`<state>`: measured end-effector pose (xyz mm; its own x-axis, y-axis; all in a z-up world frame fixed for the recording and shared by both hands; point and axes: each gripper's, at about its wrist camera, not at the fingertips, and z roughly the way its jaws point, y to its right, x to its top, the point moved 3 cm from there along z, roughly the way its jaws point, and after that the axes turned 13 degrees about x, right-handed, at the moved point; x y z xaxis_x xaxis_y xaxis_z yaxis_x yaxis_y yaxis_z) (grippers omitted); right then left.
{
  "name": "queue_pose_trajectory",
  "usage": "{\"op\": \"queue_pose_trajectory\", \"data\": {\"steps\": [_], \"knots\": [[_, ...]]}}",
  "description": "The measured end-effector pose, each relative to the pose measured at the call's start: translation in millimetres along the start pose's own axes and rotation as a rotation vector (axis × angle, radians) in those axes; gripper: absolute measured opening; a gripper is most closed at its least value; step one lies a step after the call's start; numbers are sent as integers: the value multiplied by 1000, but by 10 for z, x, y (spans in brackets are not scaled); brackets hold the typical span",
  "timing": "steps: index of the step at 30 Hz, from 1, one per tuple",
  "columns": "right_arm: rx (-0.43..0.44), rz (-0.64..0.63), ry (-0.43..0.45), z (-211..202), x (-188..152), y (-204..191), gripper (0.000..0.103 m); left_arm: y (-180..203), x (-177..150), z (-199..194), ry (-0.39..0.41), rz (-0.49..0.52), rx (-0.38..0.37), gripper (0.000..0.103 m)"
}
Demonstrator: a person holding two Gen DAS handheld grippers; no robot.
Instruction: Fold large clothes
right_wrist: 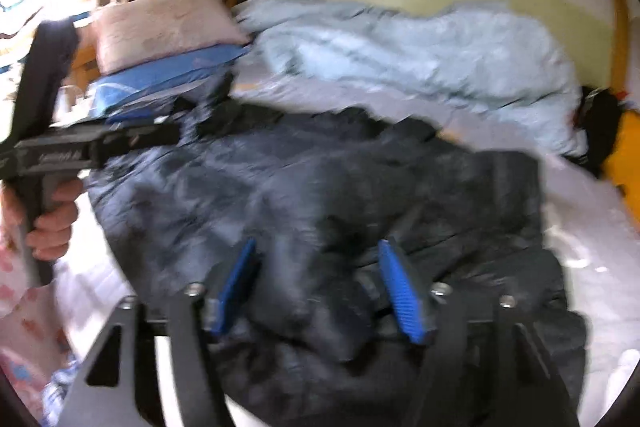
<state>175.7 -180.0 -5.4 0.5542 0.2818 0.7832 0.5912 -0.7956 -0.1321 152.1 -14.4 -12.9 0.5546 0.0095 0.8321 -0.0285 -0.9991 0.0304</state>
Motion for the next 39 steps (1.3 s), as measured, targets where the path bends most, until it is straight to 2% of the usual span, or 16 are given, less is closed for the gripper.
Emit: {"op": "queue_pose_trajectory", "data": {"steps": [2, 5, 7, 10, 12, 14, 18, 20, 22, 23, 25, 27, 31, 35, 36, 39], "knots": [[-65, 32, 28, -84, 44, 135, 76, 85, 48, 2, -13, 10, -59, 79], [-96, 112, 56, -244, 123, 388, 78, 288, 185, 41, -54, 48, -135, 78], [-121, 169, 97, -384, 184, 546, 83, 463, 295, 73, -82, 97, -173, 78], [-100, 275, 162, -601, 250, 785, 87, 732, 463, 188, -123, 136, -232, 79], [-100, 341, 199, -723, 263, 929, 88, 883, 524, 343, -170, 136, -250, 82], [-133, 400, 226, -823, 236, 1076, 90, 1016, 540, 564, -228, 125, -233, 87], [-244, 456, 188, -860, 157, 1352, 90, 1206, 427, 937, -366, 74, -270, 87], [-302, 476, 159, -862, 123, 1476, 90, 1244, 367, 1047, -405, 47, -281, 76], [-311, 510, 160, -901, 88, 1574, 90, 1260, 345, 1060, -396, 47, -278, 23], [-308, 527, 166, -932, 70, 1616, 90, 1257, 353, 1040, -377, 55, -282, 16], [-299, 557, 169, -960, 43, 1659, 90, 1190, 403, 969, -315, 52, -247, 12], [-298, 572, 135, -890, 20, 1693, 90, 1055, 470, 888, -251, 57, -158, 10], [-291, 548, -58, -478, -106, 1668, 90, 667, 607, 791, -165, 24, 61, 10], [-340, 512, -210, -148, -246, 1671, 90, 147, 630, 772, -139, -66, 209, 10], [-354, 503, -224, -124, -269, 1671, 90, 42, 605, 786, -147, -69, 242, 14], [-388, 482, -249, -62, -315, 1685, 90, -94, 427, 844, -186, 7, 341, 20]]}}
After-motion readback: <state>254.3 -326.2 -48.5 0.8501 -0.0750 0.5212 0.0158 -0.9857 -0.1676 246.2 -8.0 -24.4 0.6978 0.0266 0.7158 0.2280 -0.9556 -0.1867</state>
